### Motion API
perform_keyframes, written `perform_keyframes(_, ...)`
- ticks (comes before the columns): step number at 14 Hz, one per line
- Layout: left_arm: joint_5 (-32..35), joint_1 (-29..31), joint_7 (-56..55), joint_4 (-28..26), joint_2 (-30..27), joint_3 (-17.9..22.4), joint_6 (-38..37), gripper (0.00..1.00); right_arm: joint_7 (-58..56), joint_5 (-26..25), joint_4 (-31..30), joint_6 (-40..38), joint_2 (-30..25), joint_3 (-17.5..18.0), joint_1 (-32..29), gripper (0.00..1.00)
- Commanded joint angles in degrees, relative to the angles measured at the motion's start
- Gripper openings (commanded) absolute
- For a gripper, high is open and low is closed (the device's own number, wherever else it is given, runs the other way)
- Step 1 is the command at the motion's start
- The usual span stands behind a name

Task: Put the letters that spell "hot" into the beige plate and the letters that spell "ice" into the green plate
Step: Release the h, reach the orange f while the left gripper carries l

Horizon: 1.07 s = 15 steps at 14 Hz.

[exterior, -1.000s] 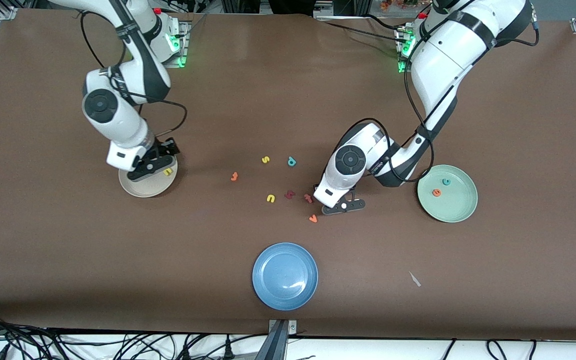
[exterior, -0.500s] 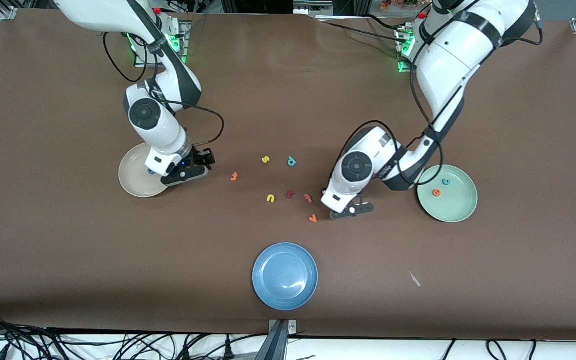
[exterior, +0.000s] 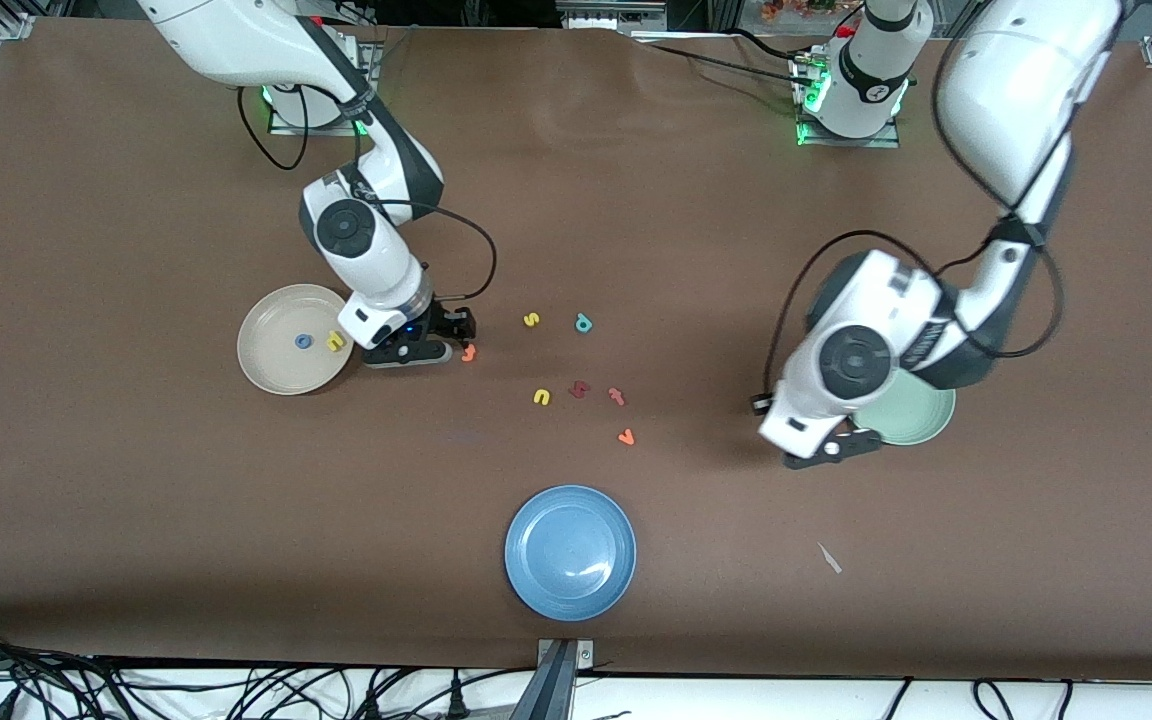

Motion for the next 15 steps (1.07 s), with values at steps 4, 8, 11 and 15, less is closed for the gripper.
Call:
perform_keyframes(4,-2.5,10.7,19.3,-4.7,-1.2,-0.2,-5.6,0.01,7.6,-5.6,4.1,0.4,4.9,-0.3,1.8,0.75)
perform_keyframes(8,-2.2,12.5,20.6,-9.8,0.8,-0.1,-3.8,0.00,10.6,-9.2,5.0,1.1,6.8,-0.4,1.9,0.71)
perform_keyframes(11,-2.3,13.1,20.6,-11.0,0.9,-0.1,-3.7,0.09,11.7,-9.4,5.7,1.1,7.1,-0.4,2.5,0.58)
perform_keyframes(15,-2.6,14.1,20.8,-8.2,0.8,-0.2,-3.9,1.00,11.7,-9.6,5.7,1.2,7.6,-0.3,2.6,0.30)
